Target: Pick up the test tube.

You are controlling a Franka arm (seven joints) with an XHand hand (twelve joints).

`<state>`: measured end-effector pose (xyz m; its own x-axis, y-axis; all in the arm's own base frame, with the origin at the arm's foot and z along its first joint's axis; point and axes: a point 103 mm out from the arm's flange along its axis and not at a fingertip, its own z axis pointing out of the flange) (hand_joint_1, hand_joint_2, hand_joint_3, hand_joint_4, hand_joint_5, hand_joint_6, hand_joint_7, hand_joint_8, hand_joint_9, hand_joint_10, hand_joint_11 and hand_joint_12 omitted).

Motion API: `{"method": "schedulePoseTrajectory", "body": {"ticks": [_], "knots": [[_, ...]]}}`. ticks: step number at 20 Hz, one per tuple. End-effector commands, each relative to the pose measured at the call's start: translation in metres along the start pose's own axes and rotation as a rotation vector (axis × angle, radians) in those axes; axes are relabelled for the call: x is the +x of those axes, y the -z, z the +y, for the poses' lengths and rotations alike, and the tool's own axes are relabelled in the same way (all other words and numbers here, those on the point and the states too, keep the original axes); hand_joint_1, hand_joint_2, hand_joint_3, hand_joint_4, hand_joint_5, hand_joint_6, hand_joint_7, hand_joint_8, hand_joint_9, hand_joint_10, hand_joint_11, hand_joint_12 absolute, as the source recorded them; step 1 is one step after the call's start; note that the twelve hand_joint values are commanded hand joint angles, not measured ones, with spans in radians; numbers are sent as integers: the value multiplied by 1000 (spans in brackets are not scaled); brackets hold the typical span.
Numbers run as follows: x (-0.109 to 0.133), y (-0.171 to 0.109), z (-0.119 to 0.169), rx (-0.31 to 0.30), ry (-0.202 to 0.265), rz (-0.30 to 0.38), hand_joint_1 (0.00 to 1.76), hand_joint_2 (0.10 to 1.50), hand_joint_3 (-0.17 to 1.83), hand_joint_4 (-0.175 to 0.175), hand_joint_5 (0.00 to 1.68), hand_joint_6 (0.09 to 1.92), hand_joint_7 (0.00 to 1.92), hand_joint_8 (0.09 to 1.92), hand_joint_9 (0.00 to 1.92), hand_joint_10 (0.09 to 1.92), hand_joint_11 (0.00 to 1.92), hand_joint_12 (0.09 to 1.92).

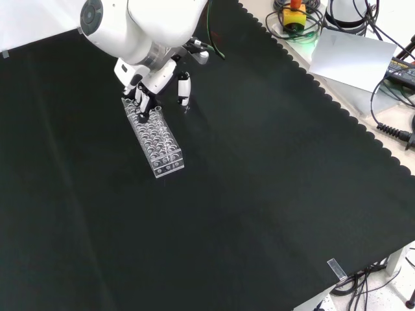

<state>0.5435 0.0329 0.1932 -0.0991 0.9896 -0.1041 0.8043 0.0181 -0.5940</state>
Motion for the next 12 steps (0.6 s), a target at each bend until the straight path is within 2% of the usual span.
{"method": "schedulePoseTrajectory", "body": {"ticks": [1, 6, 8, 10, 12], "knots": [[1, 6, 13, -19, -20, 40, 814, 883, 209, -157, 510, 119, 928, 966, 647, 799, 0, 1478], [5, 11, 16, -27, -25, 54, 841, 782, 414, -163, 478, 284, 951, 987, 686, 789, 0, 1504], [7, 12, 18, -51, -37, 53, 853, 758, 462, -172, 509, 430, 991, 974, 717, 779, 0, 1516], [9, 12, 19, -80, -41, 38, 904, 738, 502, -175, 659, 616, 1147, 938, 853, 748, 80, 1508], [10, 12, 19, -122, -49, 52, 999, 706, 555, -175, 891, 688, 1355, 843, 1053, 696, 261, 1452]]}}
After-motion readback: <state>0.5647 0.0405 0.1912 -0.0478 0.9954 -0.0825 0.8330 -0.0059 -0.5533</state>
